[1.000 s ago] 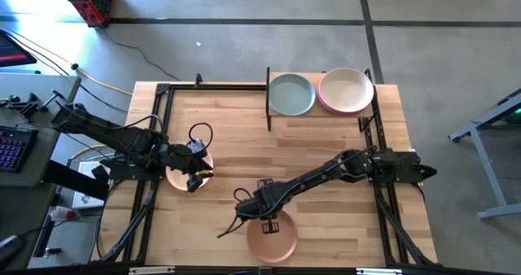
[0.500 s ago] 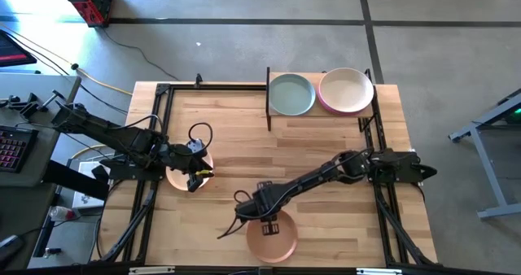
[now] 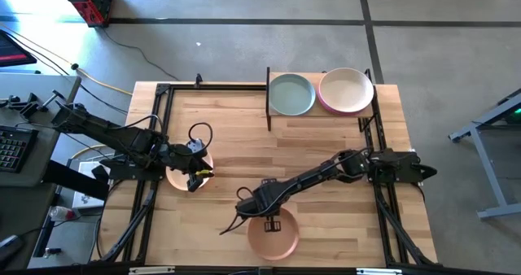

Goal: Place and stack plates onto a shelf
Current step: Stack the brown plate on top of the light blue plate on the shelf

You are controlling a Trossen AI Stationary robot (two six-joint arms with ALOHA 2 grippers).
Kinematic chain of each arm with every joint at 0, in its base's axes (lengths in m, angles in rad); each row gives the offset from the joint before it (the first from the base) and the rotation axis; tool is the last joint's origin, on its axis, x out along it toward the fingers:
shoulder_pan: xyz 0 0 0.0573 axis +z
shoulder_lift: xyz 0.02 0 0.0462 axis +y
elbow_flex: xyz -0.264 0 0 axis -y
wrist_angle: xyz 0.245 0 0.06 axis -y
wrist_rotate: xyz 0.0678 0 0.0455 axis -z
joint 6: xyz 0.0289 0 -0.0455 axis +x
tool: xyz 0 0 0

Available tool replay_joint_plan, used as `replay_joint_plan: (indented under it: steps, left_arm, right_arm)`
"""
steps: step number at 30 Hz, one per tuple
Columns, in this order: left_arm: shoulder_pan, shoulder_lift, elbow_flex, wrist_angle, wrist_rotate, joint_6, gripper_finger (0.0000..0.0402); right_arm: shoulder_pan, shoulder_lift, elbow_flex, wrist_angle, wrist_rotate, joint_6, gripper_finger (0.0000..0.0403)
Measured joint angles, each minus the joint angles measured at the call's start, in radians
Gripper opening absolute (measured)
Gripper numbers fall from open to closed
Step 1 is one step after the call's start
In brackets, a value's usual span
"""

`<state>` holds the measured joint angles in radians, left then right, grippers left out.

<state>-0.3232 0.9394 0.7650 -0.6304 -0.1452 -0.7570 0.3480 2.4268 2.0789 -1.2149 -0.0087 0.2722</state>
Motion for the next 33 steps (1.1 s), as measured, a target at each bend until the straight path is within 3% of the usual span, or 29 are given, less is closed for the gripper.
replay_joint_plan:
  steps: [13, 26, 33]
  left_arm:
    - [0.0, 0.0, 0.0, -0.001, -0.1, 0.001, 0.0115]
    - [0.042, 0.0, 0.0, 0.001, -0.175, 0.082, 0.0115]
    - [0.108, 0.005, 0.0, 0.0, -0.27, 0.143, 0.0115]
  right_arm:
    - [-0.03, -0.074, 0.001, -0.086, 0.005, 0.028, 0.0]
    - [-0.118, -0.263, 0.002, -0.18, 0.128, 0.069, 0.0]
    - [-0.215, -0.382, 0.001, -0.199, 0.199, 0.06, 0.0]
